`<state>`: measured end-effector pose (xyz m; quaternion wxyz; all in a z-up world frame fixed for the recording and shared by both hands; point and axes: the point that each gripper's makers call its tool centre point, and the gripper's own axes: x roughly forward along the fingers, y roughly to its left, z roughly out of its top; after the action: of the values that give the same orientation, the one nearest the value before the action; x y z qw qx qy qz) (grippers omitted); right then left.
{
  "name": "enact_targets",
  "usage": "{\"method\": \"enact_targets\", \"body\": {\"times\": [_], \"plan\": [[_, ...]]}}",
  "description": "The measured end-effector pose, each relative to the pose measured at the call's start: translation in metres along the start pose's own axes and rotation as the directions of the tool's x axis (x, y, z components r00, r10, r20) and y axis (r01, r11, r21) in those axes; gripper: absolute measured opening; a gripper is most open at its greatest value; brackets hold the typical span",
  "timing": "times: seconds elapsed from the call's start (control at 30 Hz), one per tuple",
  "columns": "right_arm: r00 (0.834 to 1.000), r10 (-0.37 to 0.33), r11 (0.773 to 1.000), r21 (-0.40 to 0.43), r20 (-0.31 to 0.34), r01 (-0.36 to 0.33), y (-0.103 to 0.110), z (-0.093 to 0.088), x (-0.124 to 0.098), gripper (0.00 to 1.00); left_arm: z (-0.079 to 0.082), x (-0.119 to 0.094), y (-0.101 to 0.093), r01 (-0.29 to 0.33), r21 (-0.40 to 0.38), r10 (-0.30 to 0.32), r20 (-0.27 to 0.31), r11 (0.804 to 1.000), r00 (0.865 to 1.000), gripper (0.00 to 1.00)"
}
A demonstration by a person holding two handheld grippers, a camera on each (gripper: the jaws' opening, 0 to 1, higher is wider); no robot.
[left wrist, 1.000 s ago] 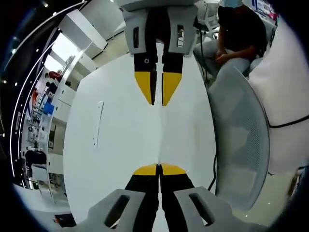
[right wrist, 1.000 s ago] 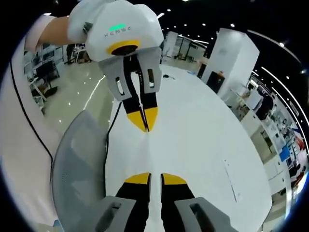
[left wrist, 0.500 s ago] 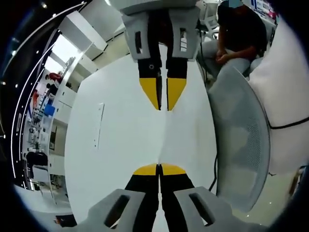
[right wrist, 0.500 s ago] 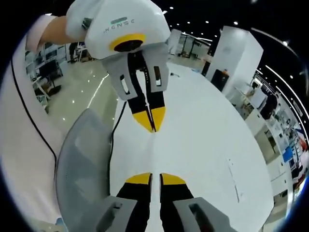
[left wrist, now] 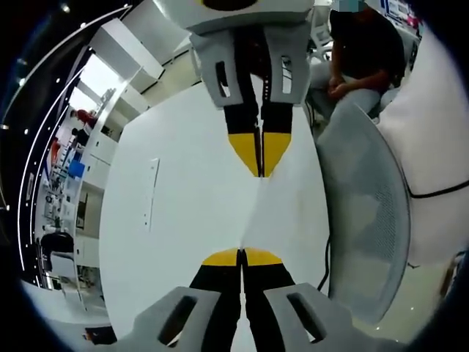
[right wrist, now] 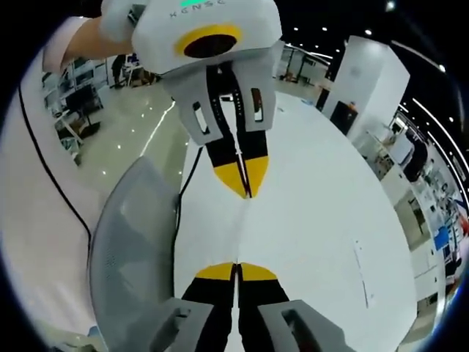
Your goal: Arrange the food packaging bags into a neat stack by flattening each bag and aligning their edges.
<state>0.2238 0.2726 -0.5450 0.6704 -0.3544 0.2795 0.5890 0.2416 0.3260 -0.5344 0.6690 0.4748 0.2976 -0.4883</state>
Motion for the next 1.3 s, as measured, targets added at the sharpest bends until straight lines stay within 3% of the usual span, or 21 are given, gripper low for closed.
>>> {"method": "enact_targets", "body": {"times": [1.3], "plan": [[0.999, -0.035, 0.996, -0.078, -0.038, 0.032, -0.010, -0.002, -0.004, 0.00, 0.005, 0.002, -0.001, 0.005, -0.052, -0.003, 0.034, 0.999, 0.999, 0.00]]}}
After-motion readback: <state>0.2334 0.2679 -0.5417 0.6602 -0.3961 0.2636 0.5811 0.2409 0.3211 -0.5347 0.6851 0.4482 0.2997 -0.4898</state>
